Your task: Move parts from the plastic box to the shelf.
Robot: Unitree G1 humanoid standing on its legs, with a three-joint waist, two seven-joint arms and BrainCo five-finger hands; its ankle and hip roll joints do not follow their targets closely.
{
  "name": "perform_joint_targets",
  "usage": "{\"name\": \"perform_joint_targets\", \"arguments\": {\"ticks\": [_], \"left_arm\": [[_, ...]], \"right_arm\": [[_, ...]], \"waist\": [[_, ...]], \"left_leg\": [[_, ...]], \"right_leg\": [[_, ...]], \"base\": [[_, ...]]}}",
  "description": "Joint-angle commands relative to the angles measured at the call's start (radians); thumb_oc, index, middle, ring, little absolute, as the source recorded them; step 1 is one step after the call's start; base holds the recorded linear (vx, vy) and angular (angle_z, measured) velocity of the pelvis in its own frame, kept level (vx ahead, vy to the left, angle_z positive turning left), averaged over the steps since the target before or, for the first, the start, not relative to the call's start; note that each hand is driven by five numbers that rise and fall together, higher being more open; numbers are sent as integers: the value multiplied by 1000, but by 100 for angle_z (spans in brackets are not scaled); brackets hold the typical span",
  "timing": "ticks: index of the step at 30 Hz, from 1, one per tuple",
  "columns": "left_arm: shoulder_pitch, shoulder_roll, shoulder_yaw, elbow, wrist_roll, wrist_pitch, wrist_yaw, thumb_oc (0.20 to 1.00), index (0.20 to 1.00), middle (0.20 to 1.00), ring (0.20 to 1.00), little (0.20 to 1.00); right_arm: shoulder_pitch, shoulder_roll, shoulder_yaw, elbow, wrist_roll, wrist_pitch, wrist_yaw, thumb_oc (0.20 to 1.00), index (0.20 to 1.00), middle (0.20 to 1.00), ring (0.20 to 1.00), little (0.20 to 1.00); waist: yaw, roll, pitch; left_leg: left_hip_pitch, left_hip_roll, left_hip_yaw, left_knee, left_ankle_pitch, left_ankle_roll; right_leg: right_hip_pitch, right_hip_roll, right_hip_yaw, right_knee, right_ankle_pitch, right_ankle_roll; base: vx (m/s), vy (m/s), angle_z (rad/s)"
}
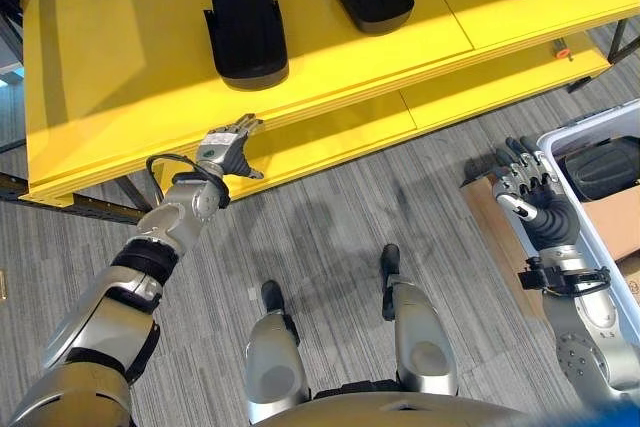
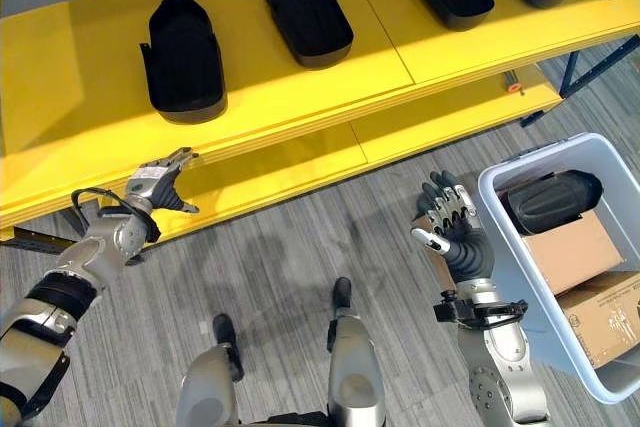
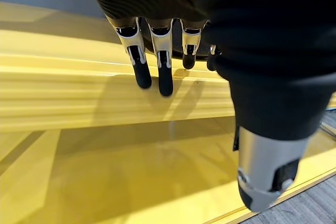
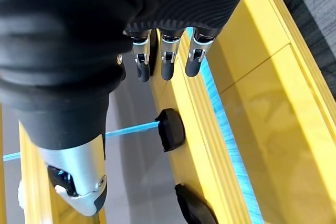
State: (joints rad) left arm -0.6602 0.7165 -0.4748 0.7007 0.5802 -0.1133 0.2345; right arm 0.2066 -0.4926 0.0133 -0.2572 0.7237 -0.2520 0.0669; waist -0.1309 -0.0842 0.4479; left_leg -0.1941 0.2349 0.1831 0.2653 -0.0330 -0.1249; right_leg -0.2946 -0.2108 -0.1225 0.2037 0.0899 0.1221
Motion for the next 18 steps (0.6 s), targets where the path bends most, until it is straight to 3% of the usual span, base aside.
{"name": "perform_joint_targets", "arguments": {"ticks": [1, 18], "left_arm": [[-39, 57, 25, 17, 12, 3, 39, 1000, 1000, 1000, 1000, 1000], [-249, 30, -87, 210, -35, 21, 45, 1000, 1000, 1000, 1000, 1000]], "right_arm": [[-13, -40, -19, -73, 31, -50, 3, 1000, 1000, 1000, 1000, 1000], [-21, -81, 3, -90, 44, -58, 6, 1000, 1000, 1000, 1000, 1000]], "waist": [[-8, -41, -40], [-32, -62, -12]], "left_leg": [[-133, 64, -79, 48, 49, -16], [-189, 64, -76, 100, 34, -13]], "right_leg": [[62, -41, 20, 57, -94, 51], [5, -44, 43, 86, -93, 52]], "base": [[11, 28, -5], [0, 4, -2]]}}
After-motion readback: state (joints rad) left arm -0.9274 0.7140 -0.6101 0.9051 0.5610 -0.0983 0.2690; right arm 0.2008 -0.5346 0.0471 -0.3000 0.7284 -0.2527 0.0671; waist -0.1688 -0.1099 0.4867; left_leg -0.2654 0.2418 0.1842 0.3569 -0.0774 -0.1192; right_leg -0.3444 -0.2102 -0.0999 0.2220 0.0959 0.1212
